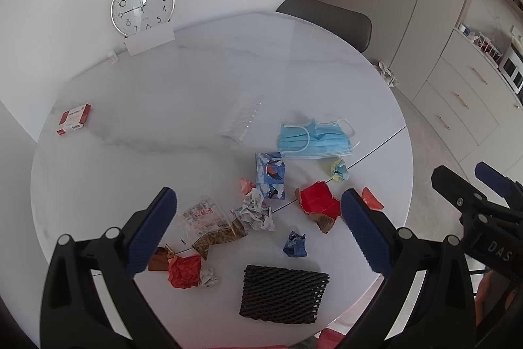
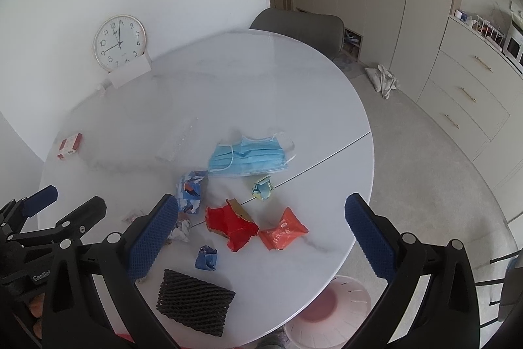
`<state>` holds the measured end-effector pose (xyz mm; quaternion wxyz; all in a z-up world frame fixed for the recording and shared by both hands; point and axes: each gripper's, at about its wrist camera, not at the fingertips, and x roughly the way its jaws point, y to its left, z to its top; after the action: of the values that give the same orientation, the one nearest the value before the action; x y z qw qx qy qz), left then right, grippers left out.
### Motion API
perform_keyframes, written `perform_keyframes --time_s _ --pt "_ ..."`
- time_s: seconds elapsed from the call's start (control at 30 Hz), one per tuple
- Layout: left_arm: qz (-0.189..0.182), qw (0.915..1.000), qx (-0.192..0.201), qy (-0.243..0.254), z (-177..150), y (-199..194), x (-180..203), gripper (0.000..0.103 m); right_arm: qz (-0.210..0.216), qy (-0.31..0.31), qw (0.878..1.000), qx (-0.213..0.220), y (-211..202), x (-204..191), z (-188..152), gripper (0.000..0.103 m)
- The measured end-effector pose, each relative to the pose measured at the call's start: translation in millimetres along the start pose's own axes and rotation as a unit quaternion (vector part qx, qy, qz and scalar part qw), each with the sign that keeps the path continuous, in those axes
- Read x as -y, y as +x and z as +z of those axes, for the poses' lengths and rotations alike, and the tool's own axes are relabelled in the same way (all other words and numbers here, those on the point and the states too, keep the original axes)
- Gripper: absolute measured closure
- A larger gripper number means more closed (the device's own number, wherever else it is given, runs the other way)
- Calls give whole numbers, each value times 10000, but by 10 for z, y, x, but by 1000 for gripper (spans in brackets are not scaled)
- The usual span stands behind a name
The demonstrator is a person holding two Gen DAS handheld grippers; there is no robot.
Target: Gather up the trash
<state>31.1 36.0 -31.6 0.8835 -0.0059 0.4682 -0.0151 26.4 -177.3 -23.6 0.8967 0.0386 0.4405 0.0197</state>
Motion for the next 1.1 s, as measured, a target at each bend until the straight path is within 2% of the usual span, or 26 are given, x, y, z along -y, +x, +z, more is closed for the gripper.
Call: perform_keyframes --time_s 0.17,0.4,0.57,0.67,0.73,0.8,0.83,0.87,0.93,1.1 --pt "131 9999 20 28 -93 173 -207 7 27 -283 9992 -285 668 -74 95 2" --pt "411 9991 -116 70 -218 562 -521 7 113 -429 9948 -917 1963 -201 251 2" --pt "261 9992 -289 88 -264 872 -619 7 -112 -388 9897 -1371 2728 -253 318 14" --pt "119 9991 -381 168 -251 1012 -601 7 -250 -439 9861 -1585 2995 -282 326 23" --pt "16 9987 -447 262 -234 1104 -556 7 -302 -447 9835 -1726 3106 -286 315 32" --pt "-74 9980 -509 355 -218 1165 -502 7 -232 -436 9849 -1661 3107 -284 326 43" --pt "-140 9976 -541 403 -208 1189 -466 7 -240 -463 9849 -1652 3097 -282 335 52" --pt "-213 9971 -551 470 -200 1208 -425 7 -188 -451 9854 -1631 3083 -270 345 68" --pt "-240 9965 -549 590 -183 1253 -356 7 49 -345 9861 -1627 3067 -227 360 82" --pt "-351 9950 -671 657 -23 1478 -287 7 361 -88 9893 -1412 2772 -49 389 87"
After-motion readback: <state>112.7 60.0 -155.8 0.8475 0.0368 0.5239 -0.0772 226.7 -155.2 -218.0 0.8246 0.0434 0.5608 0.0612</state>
